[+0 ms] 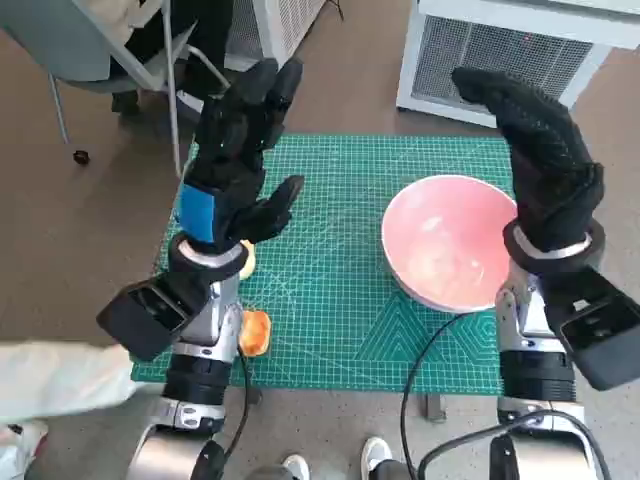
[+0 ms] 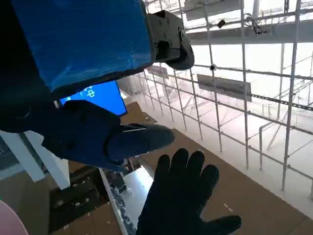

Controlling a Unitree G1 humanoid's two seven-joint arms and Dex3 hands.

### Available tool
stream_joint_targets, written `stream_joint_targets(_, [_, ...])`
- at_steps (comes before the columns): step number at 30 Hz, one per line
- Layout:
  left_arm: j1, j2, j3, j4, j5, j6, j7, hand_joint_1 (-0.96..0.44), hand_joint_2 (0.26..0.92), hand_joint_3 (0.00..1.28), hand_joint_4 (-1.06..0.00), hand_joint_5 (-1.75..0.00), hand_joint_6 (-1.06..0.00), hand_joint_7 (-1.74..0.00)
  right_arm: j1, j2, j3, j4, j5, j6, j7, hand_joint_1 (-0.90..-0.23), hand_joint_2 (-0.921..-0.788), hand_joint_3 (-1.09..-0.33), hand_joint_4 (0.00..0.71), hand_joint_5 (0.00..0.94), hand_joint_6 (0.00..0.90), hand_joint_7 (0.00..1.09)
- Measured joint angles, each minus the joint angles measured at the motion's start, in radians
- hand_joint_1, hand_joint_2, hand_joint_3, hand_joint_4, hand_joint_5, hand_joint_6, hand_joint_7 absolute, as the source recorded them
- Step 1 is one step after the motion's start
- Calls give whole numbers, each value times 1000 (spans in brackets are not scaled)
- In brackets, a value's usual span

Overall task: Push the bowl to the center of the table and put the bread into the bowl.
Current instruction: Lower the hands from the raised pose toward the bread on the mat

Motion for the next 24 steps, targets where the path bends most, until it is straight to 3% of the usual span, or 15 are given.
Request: stream_joint_targets(24, [7,-4,6,0,2,0,2,-447,921,428,-253,-3,-83,-550,14,15,-11,10,7,2,1,-556,-921,-727,266,0,216,267])
